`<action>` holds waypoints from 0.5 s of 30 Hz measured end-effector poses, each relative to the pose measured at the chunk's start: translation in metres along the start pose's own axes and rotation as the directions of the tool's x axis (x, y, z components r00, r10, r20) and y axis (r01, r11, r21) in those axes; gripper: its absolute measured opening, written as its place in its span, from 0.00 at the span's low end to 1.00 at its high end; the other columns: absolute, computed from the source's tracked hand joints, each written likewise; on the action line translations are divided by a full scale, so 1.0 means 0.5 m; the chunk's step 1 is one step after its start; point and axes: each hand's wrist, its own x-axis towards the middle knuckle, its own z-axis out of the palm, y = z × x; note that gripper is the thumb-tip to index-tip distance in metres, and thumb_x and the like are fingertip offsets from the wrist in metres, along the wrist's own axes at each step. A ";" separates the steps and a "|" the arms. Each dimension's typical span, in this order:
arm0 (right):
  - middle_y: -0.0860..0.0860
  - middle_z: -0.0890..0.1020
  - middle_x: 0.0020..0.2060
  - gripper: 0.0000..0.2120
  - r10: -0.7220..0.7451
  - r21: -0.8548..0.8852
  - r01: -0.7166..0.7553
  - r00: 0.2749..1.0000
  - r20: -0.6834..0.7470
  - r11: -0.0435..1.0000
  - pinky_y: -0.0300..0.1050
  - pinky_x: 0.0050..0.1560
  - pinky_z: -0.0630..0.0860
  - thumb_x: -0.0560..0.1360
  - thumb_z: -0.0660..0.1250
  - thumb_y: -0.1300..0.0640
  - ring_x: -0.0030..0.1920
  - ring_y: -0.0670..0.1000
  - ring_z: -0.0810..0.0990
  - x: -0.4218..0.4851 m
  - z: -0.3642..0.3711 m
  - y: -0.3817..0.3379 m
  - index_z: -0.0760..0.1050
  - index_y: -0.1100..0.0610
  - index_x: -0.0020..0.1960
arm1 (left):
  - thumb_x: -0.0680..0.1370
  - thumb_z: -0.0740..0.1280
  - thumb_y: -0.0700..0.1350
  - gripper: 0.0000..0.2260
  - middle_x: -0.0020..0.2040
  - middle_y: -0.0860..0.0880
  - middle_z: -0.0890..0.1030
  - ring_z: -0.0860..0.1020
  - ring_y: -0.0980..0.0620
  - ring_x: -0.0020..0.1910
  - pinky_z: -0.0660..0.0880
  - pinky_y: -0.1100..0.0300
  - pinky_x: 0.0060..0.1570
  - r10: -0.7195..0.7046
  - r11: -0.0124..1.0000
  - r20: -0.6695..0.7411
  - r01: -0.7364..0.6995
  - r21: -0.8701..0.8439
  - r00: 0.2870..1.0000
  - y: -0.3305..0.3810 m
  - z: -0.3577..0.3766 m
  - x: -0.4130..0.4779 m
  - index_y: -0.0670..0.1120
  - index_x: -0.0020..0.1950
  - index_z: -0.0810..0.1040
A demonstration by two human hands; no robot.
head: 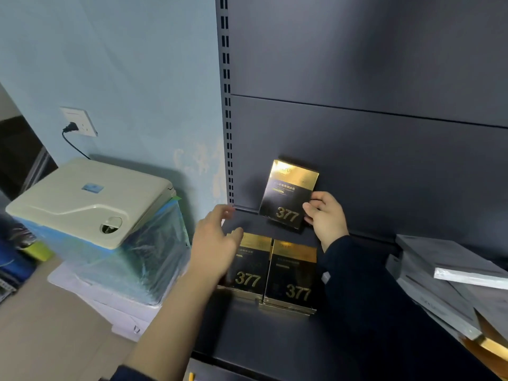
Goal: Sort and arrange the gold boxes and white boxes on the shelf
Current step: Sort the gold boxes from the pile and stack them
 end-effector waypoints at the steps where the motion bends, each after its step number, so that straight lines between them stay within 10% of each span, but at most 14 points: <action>1: 0.51 0.80 0.49 0.10 -0.002 0.041 0.001 1.000 0.015 0.999 0.51 0.59 0.77 0.78 0.62 0.65 0.55 0.54 0.79 -0.010 0.000 -0.008 0.72 0.56 0.58 | 0.75 0.68 0.42 0.19 0.60 0.53 0.78 0.75 0.54 0.58 0.70 0.59 0.55 -0.001 0.997 0.046 0.005 -0.083 0.999 0.013 0.006 0.002 0.53 0.65 0.72; 7: 0.54 0.83 0.48 0.07 0.067 0.169 -0.097 0.983 0.172 0.981 0.53 0.57 0.79 0.79 0.62 0.64 0.50 0.54 0.82 -0.076 0.004 -0.026 0.75 0.57 0.54 | 0.78 0.66 0.48 0.28 0.65 0.56 0.78 0.78 0.56 0.61 0.71 0.52 0.67 0.041 0.907 0.303 0.091 -0.411 0.952 0.049 0.031 0.009 0.64 0.74 0.60; 15: 0.56 0.83 0.45 0.09 0.185 -0.046 -0.180 0.951 0.247 0.983 0.44 0.43 0.77 0.80 0.61 0.63 0.38 0.49 0.82 -0.149 -0.014 0.020 0.73 0.54 0.57 | 0.77 0.67 0.50 0.18 0.38 0.61 0.82 0.80 0.65 0.41 0.76 0.69 0.44 0.104 0.994 0.297 -0.087 -0.068 0.949 0.028 0.024 -0.050 0.74 0.58 0.71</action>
